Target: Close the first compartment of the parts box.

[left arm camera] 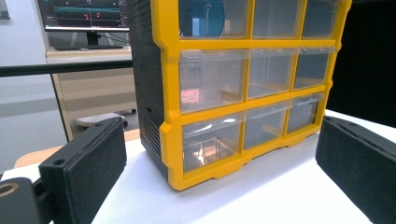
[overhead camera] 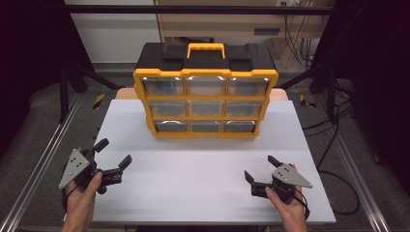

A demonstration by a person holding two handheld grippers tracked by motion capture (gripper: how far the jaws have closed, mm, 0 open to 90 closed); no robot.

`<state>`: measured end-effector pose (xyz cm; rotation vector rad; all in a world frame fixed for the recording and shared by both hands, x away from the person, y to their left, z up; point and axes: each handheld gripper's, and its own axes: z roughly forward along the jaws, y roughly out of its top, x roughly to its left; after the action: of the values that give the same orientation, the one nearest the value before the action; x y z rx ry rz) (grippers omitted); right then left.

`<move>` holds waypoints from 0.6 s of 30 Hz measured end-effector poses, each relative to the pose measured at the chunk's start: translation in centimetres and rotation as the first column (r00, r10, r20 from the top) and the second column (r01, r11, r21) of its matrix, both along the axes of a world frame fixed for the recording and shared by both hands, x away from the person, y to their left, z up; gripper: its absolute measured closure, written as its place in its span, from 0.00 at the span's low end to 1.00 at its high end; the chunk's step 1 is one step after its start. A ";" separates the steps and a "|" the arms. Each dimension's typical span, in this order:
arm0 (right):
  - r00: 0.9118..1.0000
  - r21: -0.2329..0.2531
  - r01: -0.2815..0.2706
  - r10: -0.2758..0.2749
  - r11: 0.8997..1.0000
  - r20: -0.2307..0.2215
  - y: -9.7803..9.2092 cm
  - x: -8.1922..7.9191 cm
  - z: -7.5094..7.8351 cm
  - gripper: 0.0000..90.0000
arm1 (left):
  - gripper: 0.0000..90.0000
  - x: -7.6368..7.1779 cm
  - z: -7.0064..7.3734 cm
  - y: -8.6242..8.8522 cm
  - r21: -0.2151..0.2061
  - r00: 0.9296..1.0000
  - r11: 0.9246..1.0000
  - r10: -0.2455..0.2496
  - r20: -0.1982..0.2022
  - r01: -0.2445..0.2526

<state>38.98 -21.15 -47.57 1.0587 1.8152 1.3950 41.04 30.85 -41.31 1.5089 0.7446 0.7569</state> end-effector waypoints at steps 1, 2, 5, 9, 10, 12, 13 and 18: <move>1.000 0.000 0.000 0.000 1.000 -0.001 0.0 0.0 0.0 0.05 | 0.02 0.0 0.0 0.0 0.002 1.000 1.000 0.000 0.001 0.000; 1.000 0.001 0.001 -0.001 1.000 -0.002 0.0 0.0 0.0 0.05 | 0.02 -0.1 -0.1 0.1 0.006 1.000 1.000 -0.001 0.000 0.001; 1.000 -0.001 0.000 0.000 1.000 0.000 0.0 0.0 0.0 0.05 | 0.02 -0.2 -0.3 0.3 0.012 1.000 1.000 -0.002 -0.003 0.002; 1.000 0.000 0.001 -0.001 1.000 0.000 0.0 0.0 0.0 0.05 | 0.02 -0.4 -0.6 0.5 0.017 1.000 1.000 -0.004 -0.008 0.004; 1.000 0.000 0.001 -0.001 1.000 -0.001 0.0 0.0 0.0 0.05 | 0.02 -0.4 -0.7 0.5 0.020 1.000 1.000 -0.005 -0.008 0.005; 1.000 0.000 0.000 0.000 1.000 -0.002 0.0 0.0 0.0 0.05 | 0.02 -0.5 -0.8 0.6 0.021 1.000 1.000 -0.007 -0.008 0.007; 1.000 -0.001 -0.001 0.001 1.000 -0.001 0.0 0.0 0.0 0.05 | 0.02 -0.5 -0.8 0.6 0.019 1.000 1.000 -0.007 -0.008 0.007; 1.000 0.000 0.000 0.000 1.000 0.000 0.0 0.0 0.0 0.05 | 0.02 -0.6 -1.1 0.7 0.027 1.000 0.999 -0.019 -0.011 0.019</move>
<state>38.95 -21.15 -47.57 1.0591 1.8154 1.3947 40.39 31.59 -42.43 1.5437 0.7299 0.7475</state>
